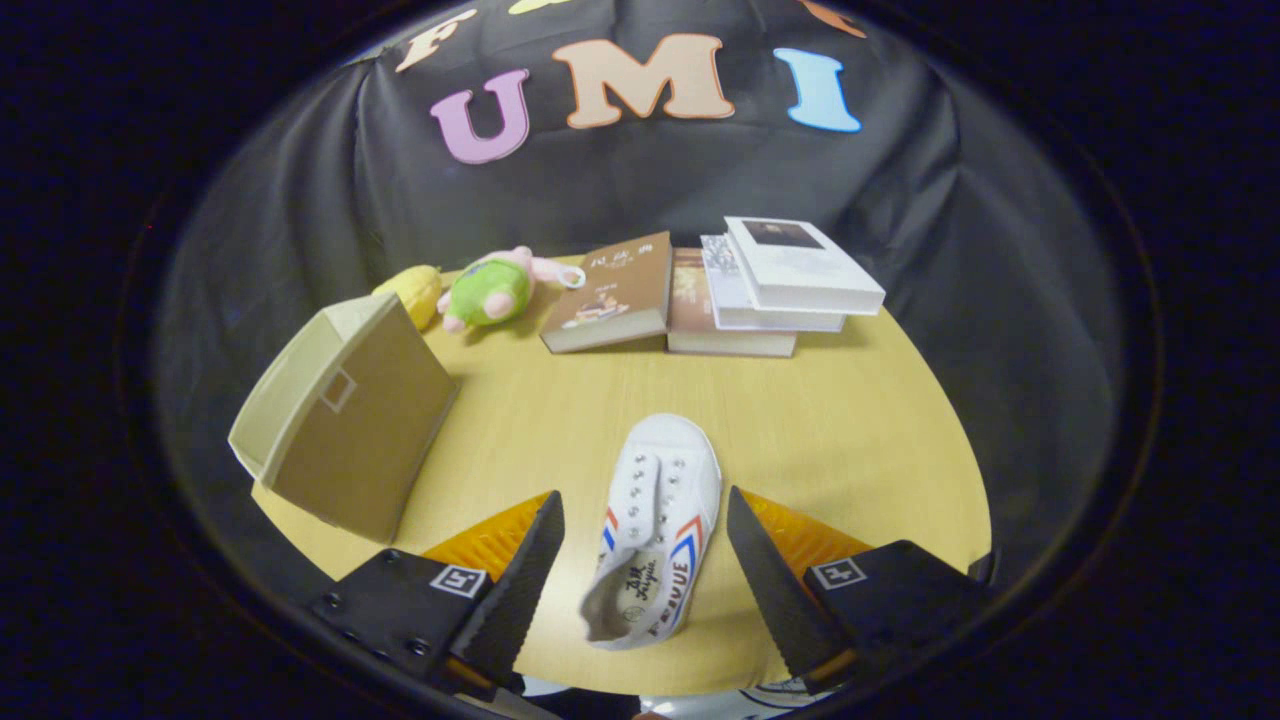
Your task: Open the storage box then place both shoes into the box .Put the left shoe in first, then the right shoe, with the right side of both shoes facing outward in a uniform manner.
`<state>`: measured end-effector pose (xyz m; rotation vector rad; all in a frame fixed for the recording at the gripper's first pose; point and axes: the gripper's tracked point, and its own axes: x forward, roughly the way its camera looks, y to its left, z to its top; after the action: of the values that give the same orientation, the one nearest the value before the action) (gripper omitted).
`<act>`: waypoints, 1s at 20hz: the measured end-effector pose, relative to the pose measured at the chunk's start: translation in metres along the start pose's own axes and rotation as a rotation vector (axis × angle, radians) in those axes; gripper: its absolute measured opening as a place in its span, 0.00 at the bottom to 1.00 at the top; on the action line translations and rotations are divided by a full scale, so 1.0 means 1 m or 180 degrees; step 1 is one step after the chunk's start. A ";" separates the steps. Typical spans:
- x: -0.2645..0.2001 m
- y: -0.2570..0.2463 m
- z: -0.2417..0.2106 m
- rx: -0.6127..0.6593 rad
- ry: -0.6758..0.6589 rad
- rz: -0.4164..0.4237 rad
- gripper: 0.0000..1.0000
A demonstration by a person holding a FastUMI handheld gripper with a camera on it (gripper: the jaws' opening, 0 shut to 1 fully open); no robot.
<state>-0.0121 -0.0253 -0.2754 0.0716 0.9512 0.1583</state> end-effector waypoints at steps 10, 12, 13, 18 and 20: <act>0.039 -0.030 -0.058 -0.0282 0.0622 0.0033 0.94; 0.046 -0.034 -0.064 -0.0337 0.0697 0.0029 0.82; 0.049 -0.033 -0.068 -0.0329 0.0750 0.0055 0.76; 0.054 -0.030 -0.073 -0.0135 0.0901 0.0204 0.45; 0.053 -0.033 -0.072 -0.0017 0.0924 0.0148 0.36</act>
<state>-0.0371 -0.0495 -0.3636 0.0668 1.2392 0.2180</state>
